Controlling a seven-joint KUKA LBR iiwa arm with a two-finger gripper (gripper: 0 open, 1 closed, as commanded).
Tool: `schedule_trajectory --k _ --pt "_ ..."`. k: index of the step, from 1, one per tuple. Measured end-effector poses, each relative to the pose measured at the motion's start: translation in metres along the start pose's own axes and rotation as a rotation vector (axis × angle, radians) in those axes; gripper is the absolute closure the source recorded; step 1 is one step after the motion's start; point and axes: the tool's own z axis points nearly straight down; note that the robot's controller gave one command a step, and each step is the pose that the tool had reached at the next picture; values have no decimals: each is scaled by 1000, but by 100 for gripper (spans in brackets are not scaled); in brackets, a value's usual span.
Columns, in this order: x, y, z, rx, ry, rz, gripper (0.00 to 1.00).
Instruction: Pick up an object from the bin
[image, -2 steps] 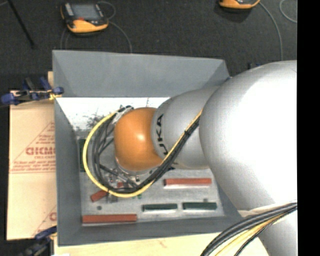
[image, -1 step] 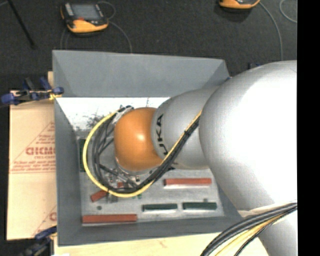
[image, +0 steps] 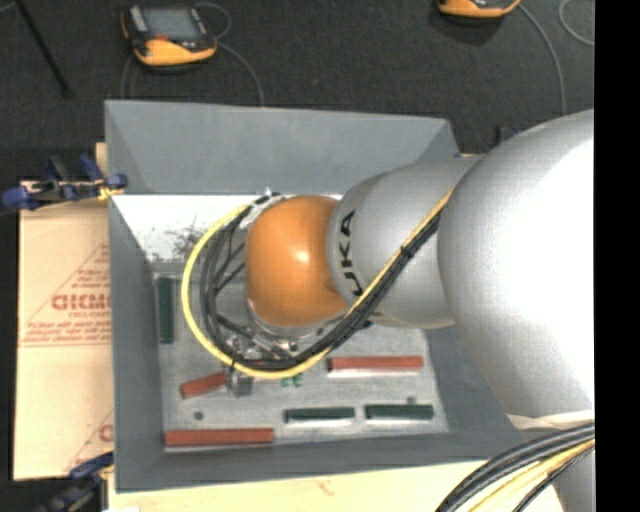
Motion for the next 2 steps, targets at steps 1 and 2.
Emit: schedule_trajectory --k 1,2 --pt "16 1 -59 1 1 -6 100" --pt "-14 -6 -27 -3 -5 28 0"
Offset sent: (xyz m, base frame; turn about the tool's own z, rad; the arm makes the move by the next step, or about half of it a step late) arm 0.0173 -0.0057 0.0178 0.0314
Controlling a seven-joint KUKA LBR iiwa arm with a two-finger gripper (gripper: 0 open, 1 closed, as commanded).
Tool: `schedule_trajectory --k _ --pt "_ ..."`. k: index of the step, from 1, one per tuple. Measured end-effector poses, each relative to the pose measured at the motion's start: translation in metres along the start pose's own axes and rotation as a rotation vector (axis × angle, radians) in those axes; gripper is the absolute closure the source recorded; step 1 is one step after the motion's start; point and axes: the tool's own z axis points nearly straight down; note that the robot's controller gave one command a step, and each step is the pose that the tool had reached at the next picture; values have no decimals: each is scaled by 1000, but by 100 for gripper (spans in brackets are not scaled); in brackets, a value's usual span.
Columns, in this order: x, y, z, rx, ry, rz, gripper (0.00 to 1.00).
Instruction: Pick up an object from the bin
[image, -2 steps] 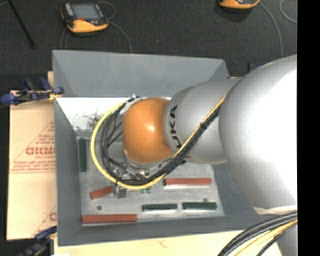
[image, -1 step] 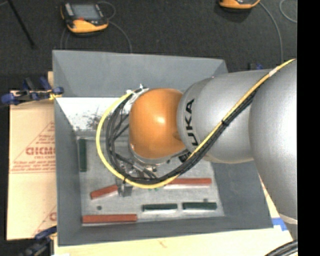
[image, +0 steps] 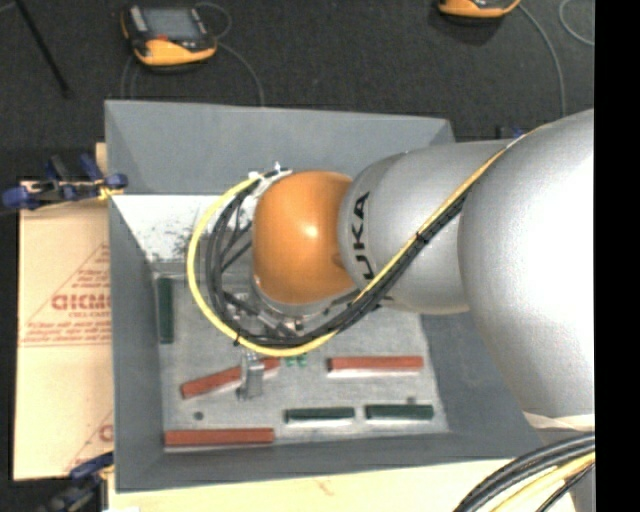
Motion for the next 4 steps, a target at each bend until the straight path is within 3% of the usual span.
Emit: schedule_trajectory --k 1,2,3,4 --pt "-3 -2 9 1 2 6 0" --pt "6 -5 67 1 1 -94 100" --pt "7 -5 67 1 1 -92 100" --pt "0 1 -112 1 -6 -99 100"
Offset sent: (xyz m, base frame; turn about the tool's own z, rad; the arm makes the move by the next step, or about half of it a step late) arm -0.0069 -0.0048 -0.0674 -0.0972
